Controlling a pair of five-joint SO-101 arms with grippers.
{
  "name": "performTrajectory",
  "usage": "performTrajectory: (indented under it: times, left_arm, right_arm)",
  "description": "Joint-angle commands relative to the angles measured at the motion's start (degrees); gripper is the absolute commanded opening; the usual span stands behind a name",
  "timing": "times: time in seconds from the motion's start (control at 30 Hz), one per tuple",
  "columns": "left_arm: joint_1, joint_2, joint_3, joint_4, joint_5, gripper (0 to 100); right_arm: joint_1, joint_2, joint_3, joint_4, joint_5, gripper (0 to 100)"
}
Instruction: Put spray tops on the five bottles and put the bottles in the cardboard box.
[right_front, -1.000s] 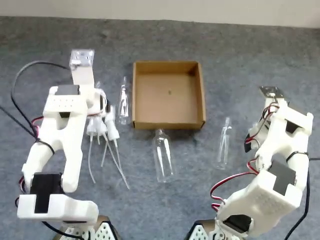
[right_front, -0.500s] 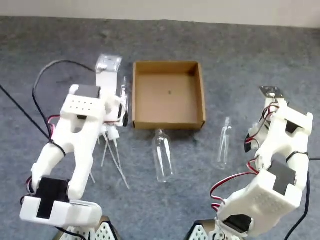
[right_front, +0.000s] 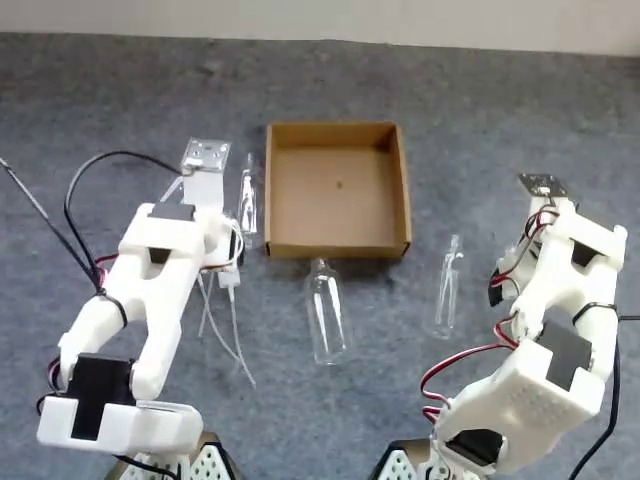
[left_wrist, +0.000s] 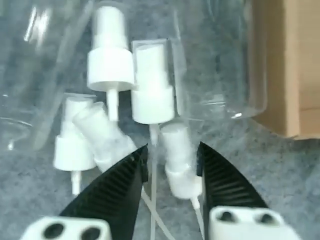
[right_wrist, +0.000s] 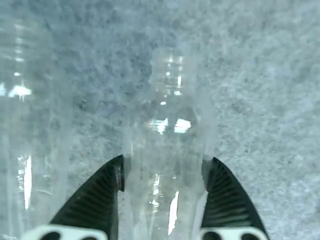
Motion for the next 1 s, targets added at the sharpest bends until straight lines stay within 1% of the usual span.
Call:
performTrajectory:
  times: [0.0, 0.1, 0.3, 0.47, 0.53, 0.67, 0.8, 0.87, 0.97]
  left_arm:
    - [3.74, -2.15, 1.89, -1.14, -0.09, 11]
    - [5.05, -2.15, 2.42, -1.14, -0.18, 11]
    - [5.14, -1.98, 3.65, -1.23, -0.18, 11]
    - [5.14, 3.12, 1.45, -1.23, -0.18, 10]
    - [4.97, 4.62, -0.57, -0.62, -0.18, 7]
    - [5.23, 2.86, -5.93, 4.75, -0.18, 3]
    - [5.23, -0.75, -11.91, 10.99, -0.35, 1]
    - [5.14, -3.03, -15.16, 14.51, -1.93, 1]
    - [5.05, -6.90, -20.18, 19.78, -2.46, 0]
  right_arm:
    - [0.40, -0.40, -2.15, 0.84, 1.67, 9.4]
    - [0.48, -0.31, -2.07, 0.92, 2.64, 9.4]
    - [0.48, -0.22, -2.07, 0.92, 2.73, 9.4]
    - [0.48, -0.22, -2.07, 0.92, 2.64, 9.8]
    - [0.92, -0.22, -2.07, 1.01, 2.73, 9.8]
    - [1.54, -0.40, -2.15, 1.01, 2.90, 9.8]
    - [1.89, -0.40, -2.15, 1.01, 2.90, 9.9]
    - [1.89, -0.40, -2.15, 1.01, 2.90, 9.9]
    - [1.63, -0.40, -2.15, 1.01, 2.90, 10.1]
